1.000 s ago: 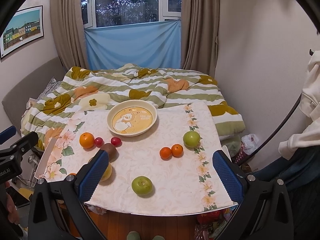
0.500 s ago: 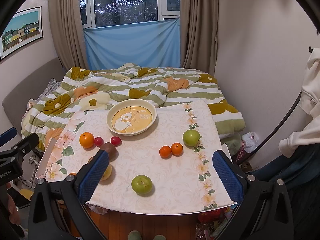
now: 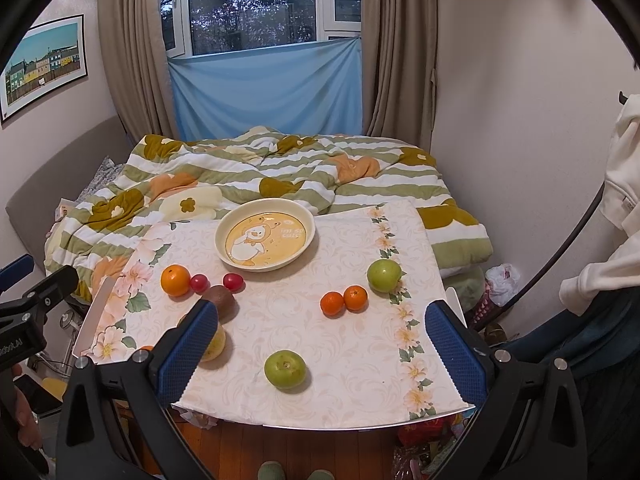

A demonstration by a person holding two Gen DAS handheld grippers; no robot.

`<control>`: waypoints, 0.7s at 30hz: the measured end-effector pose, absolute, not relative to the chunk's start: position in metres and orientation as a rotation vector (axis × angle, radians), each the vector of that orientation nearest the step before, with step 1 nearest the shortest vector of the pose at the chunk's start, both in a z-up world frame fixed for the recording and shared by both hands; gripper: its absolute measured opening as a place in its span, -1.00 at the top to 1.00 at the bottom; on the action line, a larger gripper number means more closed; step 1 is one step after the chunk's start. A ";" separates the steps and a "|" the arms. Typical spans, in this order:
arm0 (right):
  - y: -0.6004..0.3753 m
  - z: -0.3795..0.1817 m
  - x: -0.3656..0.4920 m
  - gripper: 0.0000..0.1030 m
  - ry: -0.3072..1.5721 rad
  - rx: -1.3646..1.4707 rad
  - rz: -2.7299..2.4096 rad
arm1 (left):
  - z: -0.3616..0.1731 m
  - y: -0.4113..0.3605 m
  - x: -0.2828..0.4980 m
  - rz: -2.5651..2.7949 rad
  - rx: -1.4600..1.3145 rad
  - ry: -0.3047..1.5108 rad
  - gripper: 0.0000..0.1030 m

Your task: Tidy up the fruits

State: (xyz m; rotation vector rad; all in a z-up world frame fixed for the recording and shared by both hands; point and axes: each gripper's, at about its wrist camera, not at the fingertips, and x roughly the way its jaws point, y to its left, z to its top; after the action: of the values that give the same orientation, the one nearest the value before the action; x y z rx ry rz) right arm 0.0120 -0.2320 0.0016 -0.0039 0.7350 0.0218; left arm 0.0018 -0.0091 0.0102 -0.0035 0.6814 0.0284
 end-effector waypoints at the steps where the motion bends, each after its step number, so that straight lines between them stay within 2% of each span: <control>1: -0.232 0.002 0.012 -0.99 0.734 -0.006 0.021 | 0.011 -0.009 0.002 0.029 -0.004 0.681 -1.00; 21: -0.231 0.004 0.011 -0.99 0.719 -0.011 0.018 | 0.011 -0.001 0.000 0.040 0.006 0.680 -1.00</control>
State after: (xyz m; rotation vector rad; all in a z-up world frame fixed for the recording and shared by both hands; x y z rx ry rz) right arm 0.0106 -0.2306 0.0037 -0.0109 0.7189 0.0177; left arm 0.0004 -0.0006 0.0107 0.0061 0.6795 0.0404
